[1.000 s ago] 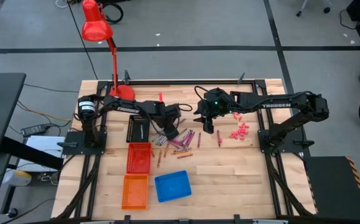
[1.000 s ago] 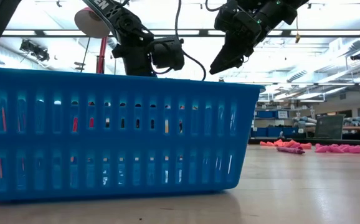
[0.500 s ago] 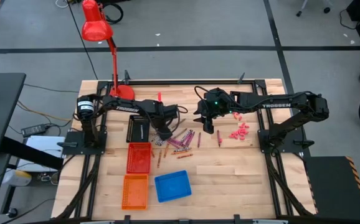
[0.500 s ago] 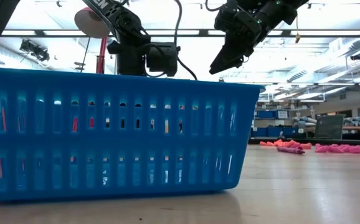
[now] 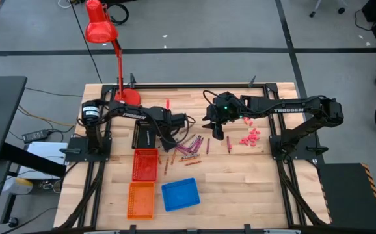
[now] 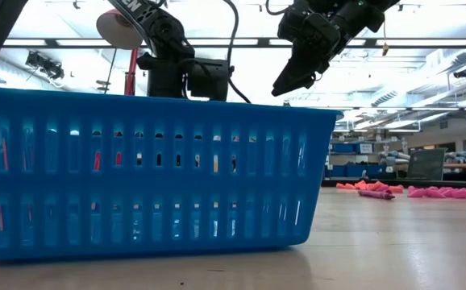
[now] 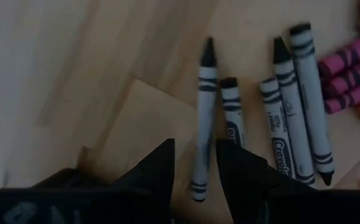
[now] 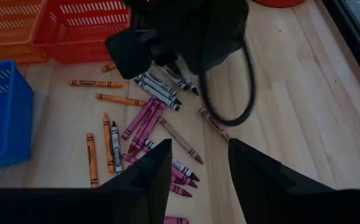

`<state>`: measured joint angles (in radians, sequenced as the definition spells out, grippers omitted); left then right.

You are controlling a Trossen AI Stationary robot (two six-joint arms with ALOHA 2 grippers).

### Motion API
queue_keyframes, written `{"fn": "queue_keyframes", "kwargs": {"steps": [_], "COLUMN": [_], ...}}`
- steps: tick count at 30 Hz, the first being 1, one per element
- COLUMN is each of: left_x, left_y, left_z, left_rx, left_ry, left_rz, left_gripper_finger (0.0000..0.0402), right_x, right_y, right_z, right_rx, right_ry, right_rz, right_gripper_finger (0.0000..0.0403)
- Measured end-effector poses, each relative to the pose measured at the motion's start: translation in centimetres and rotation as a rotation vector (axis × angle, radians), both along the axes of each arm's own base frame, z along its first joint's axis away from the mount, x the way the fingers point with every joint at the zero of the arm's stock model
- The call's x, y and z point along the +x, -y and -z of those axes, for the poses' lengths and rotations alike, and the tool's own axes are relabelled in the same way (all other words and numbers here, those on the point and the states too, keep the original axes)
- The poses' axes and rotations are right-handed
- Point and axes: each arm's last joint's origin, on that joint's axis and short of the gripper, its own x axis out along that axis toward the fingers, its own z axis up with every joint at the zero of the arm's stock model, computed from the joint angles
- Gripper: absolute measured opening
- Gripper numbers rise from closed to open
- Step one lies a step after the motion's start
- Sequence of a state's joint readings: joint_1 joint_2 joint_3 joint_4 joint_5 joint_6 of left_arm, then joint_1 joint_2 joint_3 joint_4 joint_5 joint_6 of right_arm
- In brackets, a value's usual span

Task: Sort crayons
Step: Put the black crayon into the black bin

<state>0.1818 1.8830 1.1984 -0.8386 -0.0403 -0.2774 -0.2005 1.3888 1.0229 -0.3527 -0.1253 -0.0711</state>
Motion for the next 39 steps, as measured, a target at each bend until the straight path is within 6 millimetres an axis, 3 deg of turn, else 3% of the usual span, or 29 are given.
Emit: {"fn": "queue_keyframes", "kwargs": {"steps": [10,21,31,39], "left_x": [0.4,0.4,0.3,-0.6], "left_y": [0.9,0.9,0.4,-0.9], "left_z": [0.8,1.0,0.6,-2.2], "left_rx": [0.004,-0.005,-0.006,0.047], "left_ry": [-0.024,-0.019,-0.003,0.082], "left_rz": [0.033,0.034,-0.032,-0.181], "left_gripper_finger": [0.0123,0.0016,0.0027,0.0028], "right_x": [0.0,0.1,0.1,0.1], "right_y": [0.0,0.0,0.0,0.1], "right_z": [0.0,-0.1,-0.1,-0.1], "right_rx": [0.014,0.016,0.015,-0.004], "right_ry": [0.001,0.017,0.017,0.016], "right_rz": [0.012,0.019,0.02,0.041], "right_gripper_finger": [0.0162,0.0162,0.0162,0.0162]}}
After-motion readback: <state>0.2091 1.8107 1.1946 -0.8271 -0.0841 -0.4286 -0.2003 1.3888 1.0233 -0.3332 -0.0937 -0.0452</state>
